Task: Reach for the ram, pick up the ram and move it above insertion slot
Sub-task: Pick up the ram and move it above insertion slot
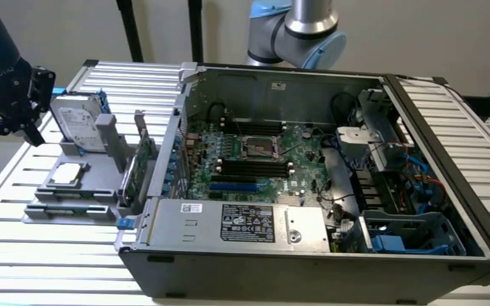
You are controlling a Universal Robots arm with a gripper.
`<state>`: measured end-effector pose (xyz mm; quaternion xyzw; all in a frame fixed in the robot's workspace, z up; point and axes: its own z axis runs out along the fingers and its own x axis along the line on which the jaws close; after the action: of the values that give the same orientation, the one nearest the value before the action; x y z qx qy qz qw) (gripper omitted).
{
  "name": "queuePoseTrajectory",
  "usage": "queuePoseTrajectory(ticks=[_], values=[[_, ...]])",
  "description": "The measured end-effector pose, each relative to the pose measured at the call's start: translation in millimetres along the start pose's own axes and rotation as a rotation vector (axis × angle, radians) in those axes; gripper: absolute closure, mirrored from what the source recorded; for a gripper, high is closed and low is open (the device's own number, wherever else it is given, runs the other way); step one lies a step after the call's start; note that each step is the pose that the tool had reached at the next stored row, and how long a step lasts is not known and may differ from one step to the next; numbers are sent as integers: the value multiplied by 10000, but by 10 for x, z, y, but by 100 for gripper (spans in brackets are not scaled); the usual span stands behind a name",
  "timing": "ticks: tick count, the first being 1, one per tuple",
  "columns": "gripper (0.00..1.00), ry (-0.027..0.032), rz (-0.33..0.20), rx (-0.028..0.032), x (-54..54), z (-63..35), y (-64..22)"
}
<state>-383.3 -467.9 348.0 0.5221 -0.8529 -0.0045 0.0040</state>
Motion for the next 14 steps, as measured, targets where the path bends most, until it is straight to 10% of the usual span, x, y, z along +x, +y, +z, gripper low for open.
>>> queuePoseTrajectory(ticks=[14], values=[[89, 30, -2549, 5, 0, 26, 0]])
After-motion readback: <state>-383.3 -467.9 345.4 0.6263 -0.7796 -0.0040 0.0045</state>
